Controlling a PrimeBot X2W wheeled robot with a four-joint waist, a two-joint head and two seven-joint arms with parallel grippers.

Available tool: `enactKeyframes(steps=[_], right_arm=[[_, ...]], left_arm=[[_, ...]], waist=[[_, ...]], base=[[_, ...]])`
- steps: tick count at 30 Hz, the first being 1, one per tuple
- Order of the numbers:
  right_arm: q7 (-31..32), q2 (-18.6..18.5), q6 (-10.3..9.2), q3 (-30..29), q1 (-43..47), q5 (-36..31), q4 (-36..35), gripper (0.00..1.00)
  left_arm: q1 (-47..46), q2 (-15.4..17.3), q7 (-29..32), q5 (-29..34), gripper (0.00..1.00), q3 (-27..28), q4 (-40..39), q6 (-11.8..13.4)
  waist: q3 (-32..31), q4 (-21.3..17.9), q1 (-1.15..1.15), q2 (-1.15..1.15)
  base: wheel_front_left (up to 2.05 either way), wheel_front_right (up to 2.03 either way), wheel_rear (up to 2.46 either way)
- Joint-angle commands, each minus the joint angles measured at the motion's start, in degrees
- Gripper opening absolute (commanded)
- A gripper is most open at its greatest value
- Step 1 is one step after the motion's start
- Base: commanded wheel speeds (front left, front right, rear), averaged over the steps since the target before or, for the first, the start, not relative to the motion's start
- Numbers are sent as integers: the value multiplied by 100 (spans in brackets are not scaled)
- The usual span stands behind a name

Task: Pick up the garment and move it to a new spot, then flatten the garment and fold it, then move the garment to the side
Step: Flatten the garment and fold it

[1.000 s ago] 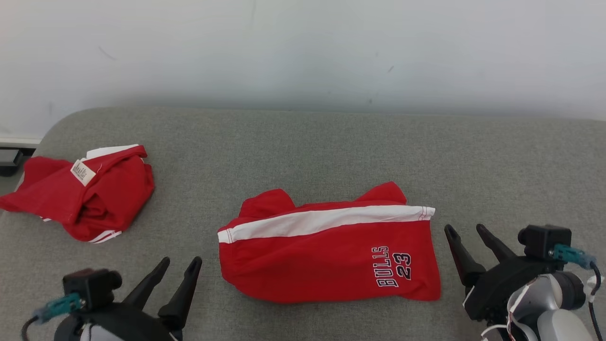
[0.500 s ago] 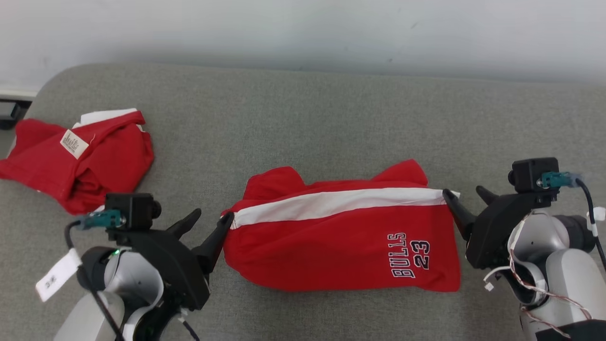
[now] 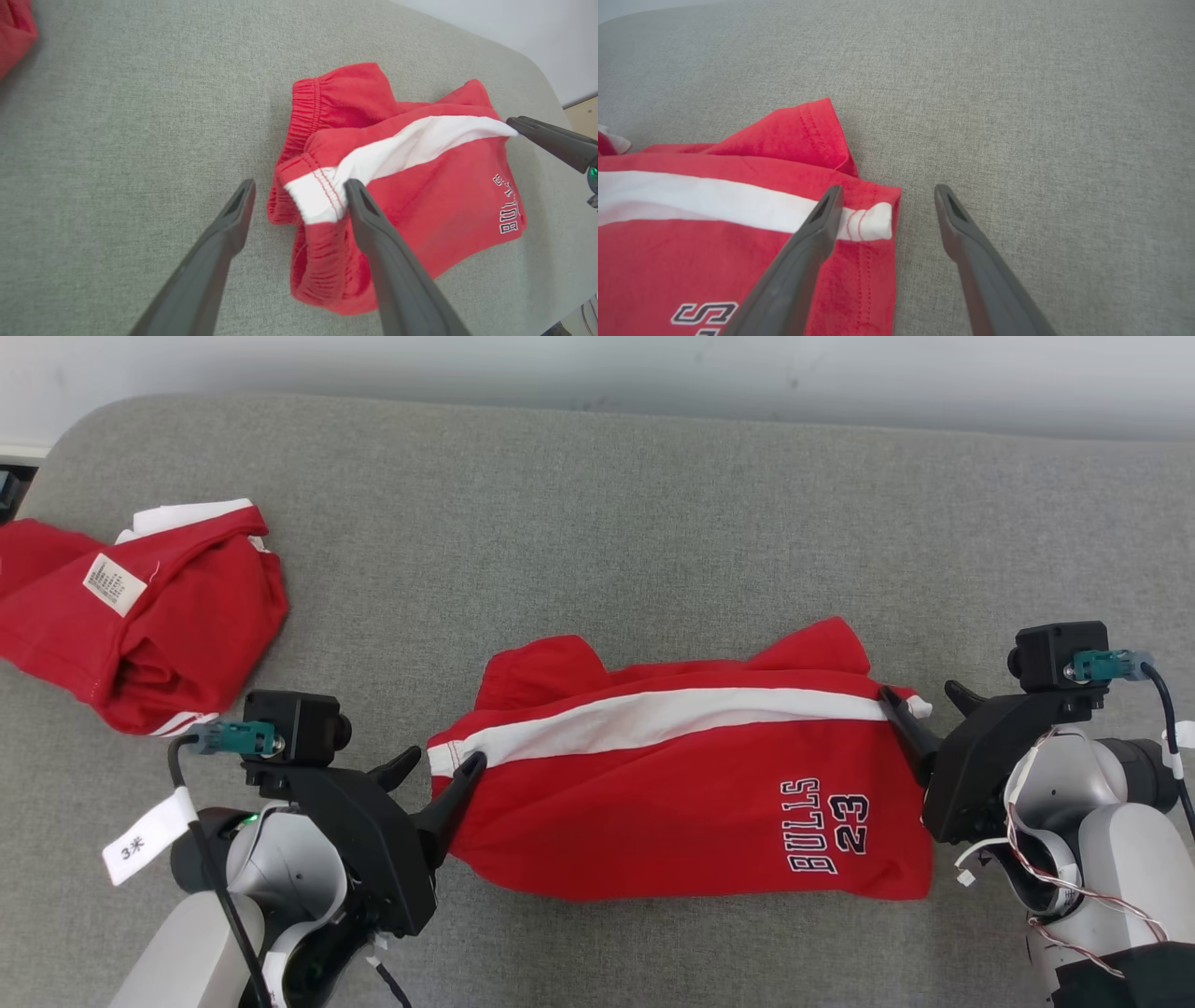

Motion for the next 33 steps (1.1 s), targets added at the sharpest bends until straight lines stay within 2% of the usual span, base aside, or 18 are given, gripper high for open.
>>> enactKeyframes(steps=[1, 13, 26, 27, 31, 32, 33], right_arm=[[-34, -23, -2, 5, -85, 16, 29, 100], [22, -23, -2, 186, 273, 582, -68, 100], [73, -24, -2, 255, 379, 504, -370, 100], [65, -23, -2, 255, 368, 495, -347, 96], [13, -23, -2, 242, 292, 450, -277, 88], [28, -23, -2, 247, 272, 460, -252, 82], [33, -23, -2, 248, 255, 463, -233, 58]], left_arm=[[-5, 47, 64, 40, 100, -2, -52, 42], [140, 132, 317, 25, 100, -14, -518, 274], [151, 131, 321, -82, 100, 5, -462, 301], [127, 132, 297, -70, 100, 10, -460, 297], [94, 123, 236, -63, 87, 8, -429, 262], [83, 121, 241, -65, 85, 5, -417, 267], [79, 114, 248, -82, 83, 3, -402, 266]], waist=[[30, -1, -1, -1], [-19, 27, -1, -1], [-16, -97, -1, -1], [-7, -96, -1, -1], [31, -73, -1, -1], [38, -66, -1, -1], [43, -60, -1, -1]], base=[[0, 0, 0], [0, 0, 0], [0, 0, 0], [0, 0, 0], [0, 0, 0], [0, 0, 0], [0, 0, 0]])
